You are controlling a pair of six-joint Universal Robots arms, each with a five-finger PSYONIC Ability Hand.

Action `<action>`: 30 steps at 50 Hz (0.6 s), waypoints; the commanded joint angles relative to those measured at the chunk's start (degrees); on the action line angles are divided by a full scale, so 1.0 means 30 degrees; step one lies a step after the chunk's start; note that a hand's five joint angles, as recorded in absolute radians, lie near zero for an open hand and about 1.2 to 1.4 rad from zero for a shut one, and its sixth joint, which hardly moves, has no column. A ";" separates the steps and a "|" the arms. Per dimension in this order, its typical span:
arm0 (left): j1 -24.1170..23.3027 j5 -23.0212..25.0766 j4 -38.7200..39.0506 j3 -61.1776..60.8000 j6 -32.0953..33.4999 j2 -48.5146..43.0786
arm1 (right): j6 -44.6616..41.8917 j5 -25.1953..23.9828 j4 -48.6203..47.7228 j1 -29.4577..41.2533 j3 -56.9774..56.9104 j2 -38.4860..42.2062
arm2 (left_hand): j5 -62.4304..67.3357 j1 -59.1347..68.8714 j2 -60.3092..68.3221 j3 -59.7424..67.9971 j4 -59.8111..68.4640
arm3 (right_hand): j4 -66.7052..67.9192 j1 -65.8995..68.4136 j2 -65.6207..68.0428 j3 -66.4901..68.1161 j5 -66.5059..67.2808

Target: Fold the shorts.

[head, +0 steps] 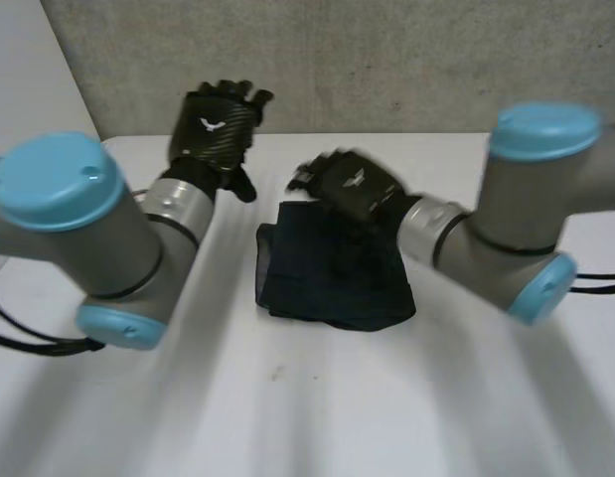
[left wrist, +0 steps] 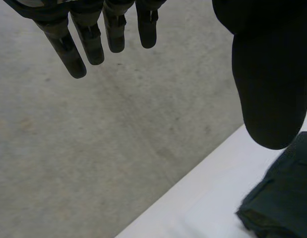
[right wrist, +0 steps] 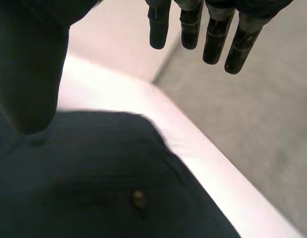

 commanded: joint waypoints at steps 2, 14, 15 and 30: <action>-0.1192 0.0918 -0.2357 0.3789 -0.0662 -0.4241 | 0.3556 0.2901 0.0892 -0.1493 -0.0308 0.0738 | 0.0110 0.0623 0.0486 0.0287 0.0367 | -0.1089 -0.0503 -0.0855 -0.0620 -0.1303; -0.1017 -0.0338 -0.6196 0.6165 -0.0987 -0.8551 | 0.1003 0.4280 0.4028 -0.1436 -0.4058 0.5953 | 0.1175 0.1688 0.1551 0.1353 0.1432 | -0.1089 -0.0503 -0.0855 -0.0620 -0.1303; -0.0871 -0.0543 -0.6458 0.6194 -0.0812 -0.8668 | 0.0945 0.4396 0.4029 -0.1435 -0.4320 0.6303 | 0.1175 0.1688 0.1551 0.1353 0.1432 | -0.1089 -0.0503 -0.0855 -0.0620 -0.1303; -0.0841 -0.0048 -0.7049 0.4266 0.0275 -0.4697 | -0.0201 0.4776 0.2398 -0.1552 -0.1431 0.1251 | 0.0392 0.0905 0.0768 0.0569 0.0649 | -0.1089 -0.0503 -0.0855 -0.0620 -0.1303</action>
